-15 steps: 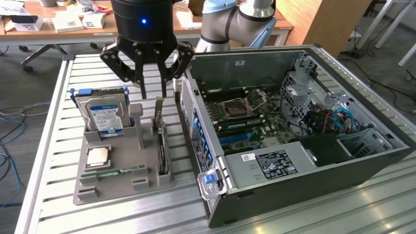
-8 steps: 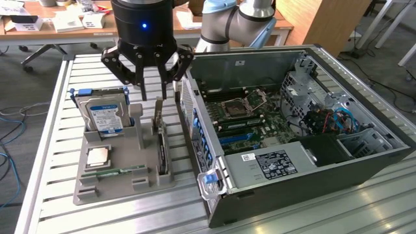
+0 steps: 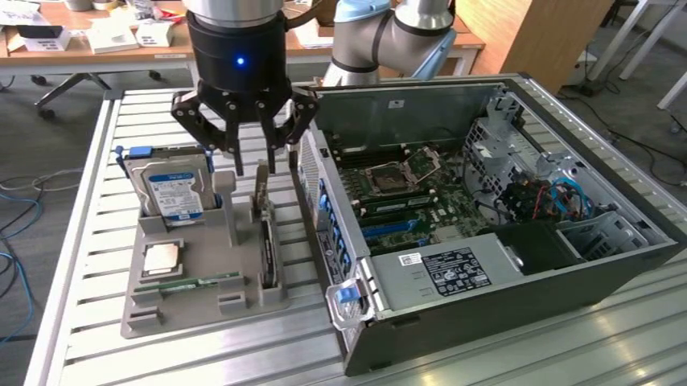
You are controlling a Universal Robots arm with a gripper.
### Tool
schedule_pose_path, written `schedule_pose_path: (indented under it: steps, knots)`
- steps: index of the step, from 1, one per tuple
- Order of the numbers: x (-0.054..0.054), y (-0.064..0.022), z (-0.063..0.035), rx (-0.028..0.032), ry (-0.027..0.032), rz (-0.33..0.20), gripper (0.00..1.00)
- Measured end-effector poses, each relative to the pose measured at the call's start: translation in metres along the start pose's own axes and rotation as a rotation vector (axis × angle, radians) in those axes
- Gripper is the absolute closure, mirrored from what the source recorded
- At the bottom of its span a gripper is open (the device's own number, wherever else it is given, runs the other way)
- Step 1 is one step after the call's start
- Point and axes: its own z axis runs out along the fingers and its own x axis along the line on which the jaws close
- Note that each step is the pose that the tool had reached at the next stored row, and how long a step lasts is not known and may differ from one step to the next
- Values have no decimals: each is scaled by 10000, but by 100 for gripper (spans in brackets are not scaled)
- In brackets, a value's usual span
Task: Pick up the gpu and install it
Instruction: 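Pick up the gpu and move the gpu toward the slot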
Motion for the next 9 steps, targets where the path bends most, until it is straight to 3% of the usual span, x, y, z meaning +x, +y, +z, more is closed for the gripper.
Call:
schedule_pose_path:
  steps: [9]
  knots:
    - [4,-8,164,0,0,0,58]
